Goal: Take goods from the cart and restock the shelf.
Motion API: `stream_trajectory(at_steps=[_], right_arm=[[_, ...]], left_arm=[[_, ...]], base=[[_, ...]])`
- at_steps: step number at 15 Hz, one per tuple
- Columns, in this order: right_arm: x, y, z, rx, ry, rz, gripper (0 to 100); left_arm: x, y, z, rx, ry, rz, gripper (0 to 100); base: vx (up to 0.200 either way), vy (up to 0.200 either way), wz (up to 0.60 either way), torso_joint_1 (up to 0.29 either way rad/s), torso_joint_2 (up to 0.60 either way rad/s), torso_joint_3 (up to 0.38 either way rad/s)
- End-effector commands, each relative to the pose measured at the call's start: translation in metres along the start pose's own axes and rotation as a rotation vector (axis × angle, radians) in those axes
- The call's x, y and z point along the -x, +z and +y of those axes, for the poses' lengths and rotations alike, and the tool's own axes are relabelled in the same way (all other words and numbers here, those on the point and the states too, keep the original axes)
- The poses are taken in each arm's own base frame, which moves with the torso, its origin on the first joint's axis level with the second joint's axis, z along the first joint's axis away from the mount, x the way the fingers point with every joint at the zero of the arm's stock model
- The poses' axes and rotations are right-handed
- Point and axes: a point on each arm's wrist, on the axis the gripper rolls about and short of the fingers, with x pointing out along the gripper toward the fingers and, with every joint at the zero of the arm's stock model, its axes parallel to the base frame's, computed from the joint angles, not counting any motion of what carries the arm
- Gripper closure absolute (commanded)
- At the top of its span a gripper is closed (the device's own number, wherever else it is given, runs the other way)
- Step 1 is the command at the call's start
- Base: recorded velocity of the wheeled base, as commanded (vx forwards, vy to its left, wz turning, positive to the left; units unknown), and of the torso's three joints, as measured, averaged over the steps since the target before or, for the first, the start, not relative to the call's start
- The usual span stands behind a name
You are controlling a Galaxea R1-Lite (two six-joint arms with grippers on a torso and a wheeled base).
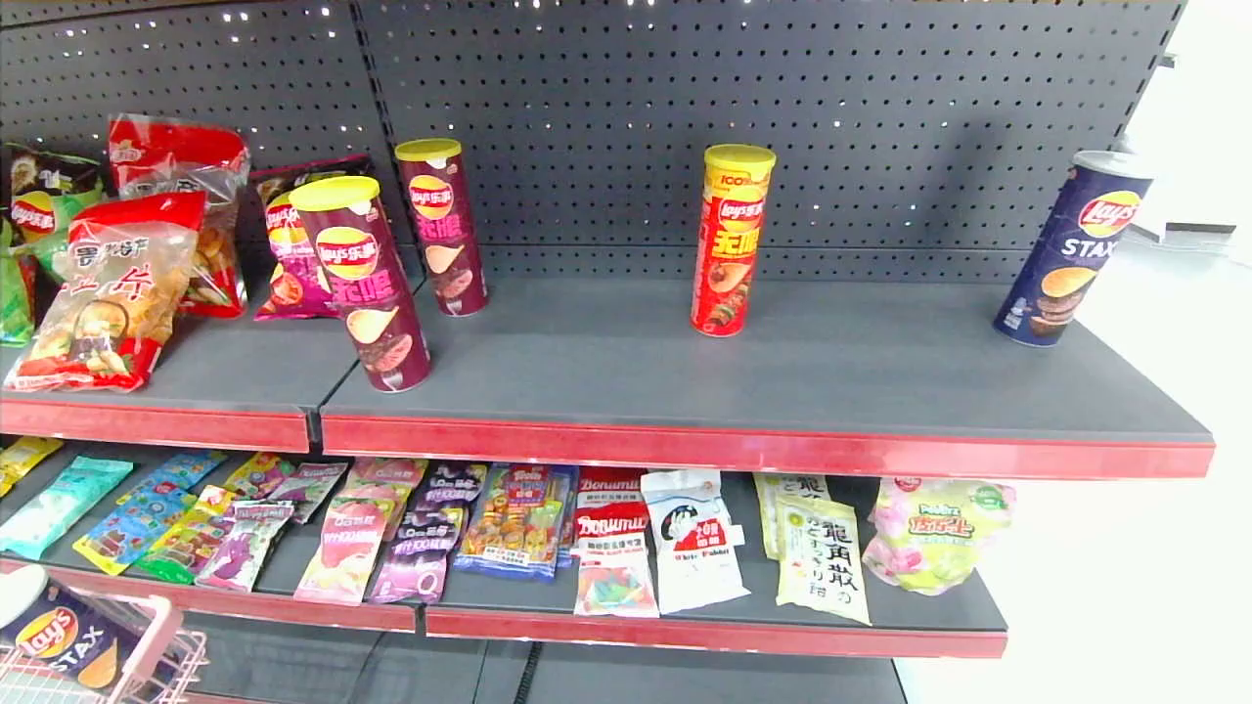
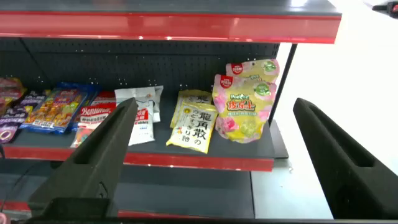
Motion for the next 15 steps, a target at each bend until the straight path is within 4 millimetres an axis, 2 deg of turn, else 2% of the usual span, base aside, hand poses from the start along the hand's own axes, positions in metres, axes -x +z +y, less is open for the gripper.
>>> stream_trajectory(at_steps=[1,5,15], right_arm=[[-0.0001,0.0000,0.0000,0.000,0.000,0.001,0],[-0.0001,0.0000,0.0000,0.002,0.000,0.001,0],[-0.0001,0.0000,0.0000,0.002,0.000,0.001,0]], left_arm=[[-0.0001,0.0000,0.0000,0.000,0.000,0.001,0],[-0.0001,0.0000,0.0000,0.002,0.001,0.001,0],[-0.0001,0.0000,0.0000,0.002,0.001,0.001,0]], base=[[0.000,0.000,0.00,0.000,0.00,0.000],[0.000,0.000,0.00,0.000,0.00,0.000],[0.000,0.000,0.60,0.005,0.00,0.002]])
